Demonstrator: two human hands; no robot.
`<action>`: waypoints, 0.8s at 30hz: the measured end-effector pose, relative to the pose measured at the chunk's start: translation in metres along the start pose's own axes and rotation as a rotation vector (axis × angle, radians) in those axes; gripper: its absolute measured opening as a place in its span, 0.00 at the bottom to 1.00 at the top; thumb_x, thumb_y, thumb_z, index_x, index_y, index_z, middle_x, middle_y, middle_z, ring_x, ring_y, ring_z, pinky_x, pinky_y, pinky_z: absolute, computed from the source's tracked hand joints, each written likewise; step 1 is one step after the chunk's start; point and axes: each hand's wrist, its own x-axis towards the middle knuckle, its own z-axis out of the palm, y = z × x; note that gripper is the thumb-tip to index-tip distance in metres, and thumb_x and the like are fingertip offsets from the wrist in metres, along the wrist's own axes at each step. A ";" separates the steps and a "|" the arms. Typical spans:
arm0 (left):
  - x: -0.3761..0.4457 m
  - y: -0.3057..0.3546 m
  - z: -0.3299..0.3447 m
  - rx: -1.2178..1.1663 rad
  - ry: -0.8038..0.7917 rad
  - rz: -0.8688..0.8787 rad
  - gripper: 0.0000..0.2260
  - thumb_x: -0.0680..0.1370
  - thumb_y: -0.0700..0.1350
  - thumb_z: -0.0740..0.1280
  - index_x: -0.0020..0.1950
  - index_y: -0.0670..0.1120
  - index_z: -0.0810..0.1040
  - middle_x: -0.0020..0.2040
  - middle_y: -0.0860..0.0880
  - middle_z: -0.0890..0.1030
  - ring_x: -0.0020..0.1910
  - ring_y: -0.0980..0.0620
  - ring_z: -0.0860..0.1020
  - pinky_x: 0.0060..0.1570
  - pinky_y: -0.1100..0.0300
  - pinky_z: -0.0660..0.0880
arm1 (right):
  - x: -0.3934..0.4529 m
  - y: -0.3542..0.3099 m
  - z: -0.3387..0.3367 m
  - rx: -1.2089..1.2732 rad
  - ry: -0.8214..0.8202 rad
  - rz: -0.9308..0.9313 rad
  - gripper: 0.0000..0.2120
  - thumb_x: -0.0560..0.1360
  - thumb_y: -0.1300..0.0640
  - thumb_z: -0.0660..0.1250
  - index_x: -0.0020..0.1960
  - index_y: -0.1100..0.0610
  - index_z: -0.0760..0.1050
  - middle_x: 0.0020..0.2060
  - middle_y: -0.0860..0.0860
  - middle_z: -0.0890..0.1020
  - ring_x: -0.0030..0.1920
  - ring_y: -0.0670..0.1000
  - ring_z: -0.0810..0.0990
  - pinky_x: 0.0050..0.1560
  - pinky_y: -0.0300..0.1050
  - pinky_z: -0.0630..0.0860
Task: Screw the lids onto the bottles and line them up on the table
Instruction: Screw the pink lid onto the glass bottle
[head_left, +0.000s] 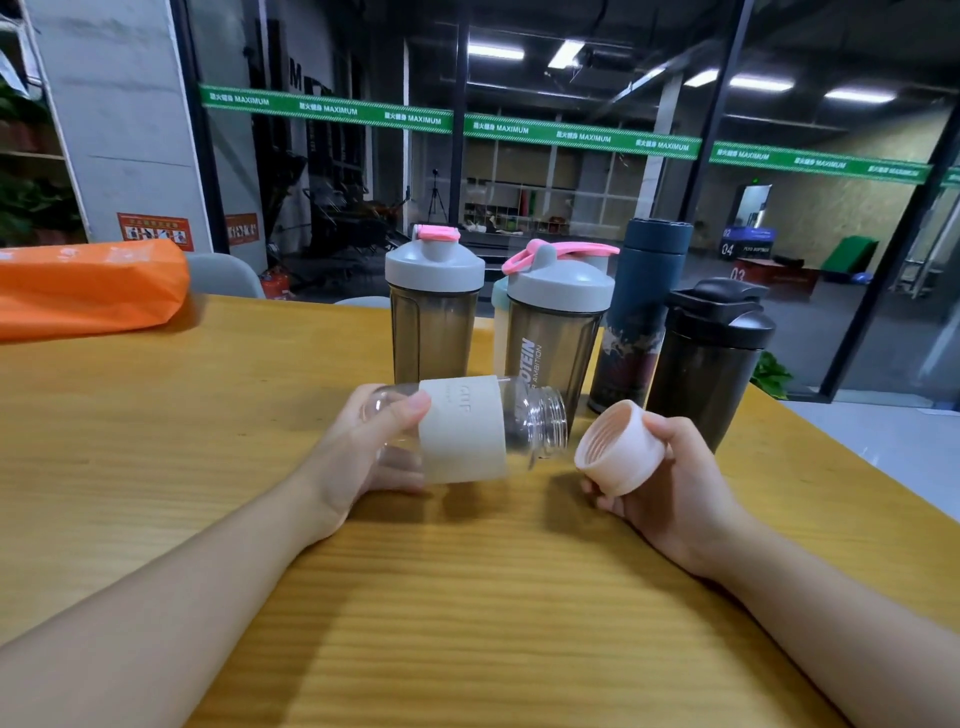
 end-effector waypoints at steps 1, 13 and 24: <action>-0.001 0.000 0.001 -0.024 -0.017 -0.013 0.34 0.57 0.61 0.73 0.58 0.48 0.72 0.55 0.44 0.77 0.43 0.39 0.81 0.33 0.51 0.81 | 0.000 0.001 0.000 -0.030 -0.015 -0.004 0.18 0.74 0.49 0.55 0.56 0.61 0.70 0.40 0.60 0.75 0.32 0.55 0.77 0.28 0.42 0.73; -0.011 -0.004 -0.003 -0.047 -0.060 -0.014 0.40 0.52 0.61 0.78 0.57 0.46 0.72 0.41 0.50 0.82 0.32 0.48 0.80 0.27 0.56 0.75 | -0.003 0.003 -0.003 -0.229 -0.191 -0.077 0.40 0.55 0.46 0.80 0.62 0.57 0.69 0.46 0.57 0.82 0.41 0.53 0.82 0.35 0.44 0.77; -0.018 -0.002 0.002 0.023 -0.085 -0.004 0.40 0.50 0.62 0.79 0.56 0.47 0.73 0.43 0.49 0.83 0.34 0.49 0.80 0.27 0.56 0.75 | -0.013 0.002 -0.003 -0.411 -0.199 -0.117 0.41 0.52 0.41 0.82 0.62 0.44 0.72 0.56 0.54 0.81 0.55 0.56 0.82 0.57 0.56 0.76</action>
